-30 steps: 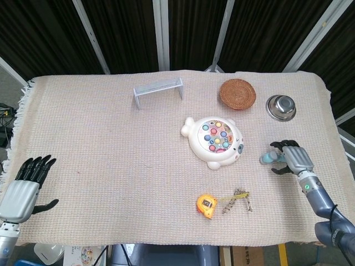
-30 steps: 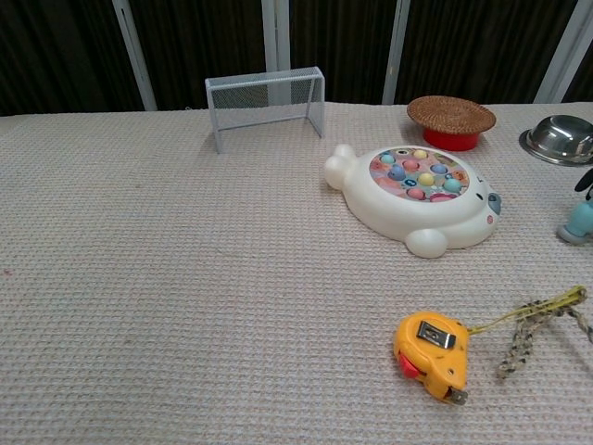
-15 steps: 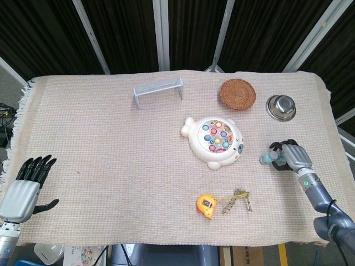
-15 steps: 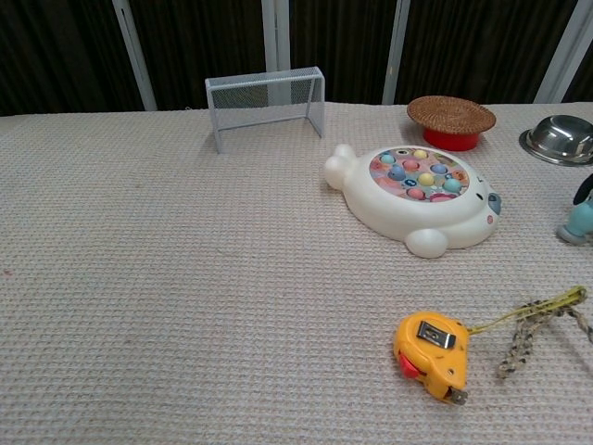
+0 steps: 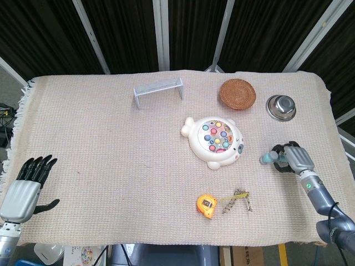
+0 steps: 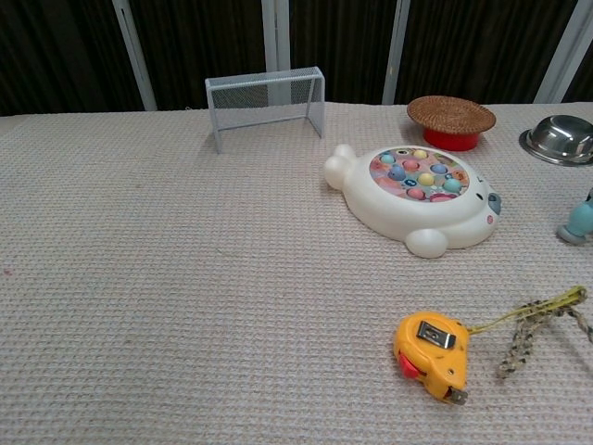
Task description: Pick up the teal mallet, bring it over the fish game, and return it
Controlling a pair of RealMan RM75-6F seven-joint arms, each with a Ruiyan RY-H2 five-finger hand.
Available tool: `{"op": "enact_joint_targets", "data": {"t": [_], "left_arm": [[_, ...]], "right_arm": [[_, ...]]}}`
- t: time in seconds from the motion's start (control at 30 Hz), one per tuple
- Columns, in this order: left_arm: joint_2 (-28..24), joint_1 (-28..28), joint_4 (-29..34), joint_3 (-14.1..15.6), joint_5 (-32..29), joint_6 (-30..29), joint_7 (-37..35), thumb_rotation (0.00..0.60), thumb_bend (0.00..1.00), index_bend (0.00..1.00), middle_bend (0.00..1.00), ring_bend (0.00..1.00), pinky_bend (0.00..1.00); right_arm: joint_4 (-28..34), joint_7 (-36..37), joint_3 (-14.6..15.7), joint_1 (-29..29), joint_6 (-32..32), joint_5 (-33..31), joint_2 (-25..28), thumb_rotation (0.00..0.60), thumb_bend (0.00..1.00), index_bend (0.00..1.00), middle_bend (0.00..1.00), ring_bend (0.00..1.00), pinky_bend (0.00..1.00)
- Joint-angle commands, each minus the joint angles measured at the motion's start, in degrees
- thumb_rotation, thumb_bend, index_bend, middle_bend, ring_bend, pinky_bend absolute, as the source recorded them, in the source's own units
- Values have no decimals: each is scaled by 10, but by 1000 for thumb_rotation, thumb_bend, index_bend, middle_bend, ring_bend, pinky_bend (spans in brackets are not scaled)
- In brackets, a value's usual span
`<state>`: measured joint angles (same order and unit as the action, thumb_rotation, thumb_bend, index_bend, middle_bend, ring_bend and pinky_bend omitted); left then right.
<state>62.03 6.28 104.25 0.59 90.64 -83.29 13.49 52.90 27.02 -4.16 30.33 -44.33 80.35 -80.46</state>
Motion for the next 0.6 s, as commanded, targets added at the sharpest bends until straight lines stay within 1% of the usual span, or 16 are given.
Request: {"op": "enact_joint_targets", "data": {"t": [0.03, 0.33, 0.6], "left_arm": [[0, 0, 1, 0, 0, 0, 1, 600, 0, 0, 0, 0, 0], [0, -1, 1, 0, -4, 0, 1, 600, 0, 0, 0, 0, 0], [0, 0, 0, 0, -9, 5, 0, 600, 0, 0, 0, 0, 0]], "right_arm": [[-2, 3, 2, 0, -2, 2, -1, 600, 432, 397, 408, 247, 112], [-11, 10, 3, 2, -3, 4, -8, 600, 457, 436, 445, 277, 120], [-13, 10, 3, 5, -3, 3, -11, 600, 470, 437, 446, 277, 120]]}}
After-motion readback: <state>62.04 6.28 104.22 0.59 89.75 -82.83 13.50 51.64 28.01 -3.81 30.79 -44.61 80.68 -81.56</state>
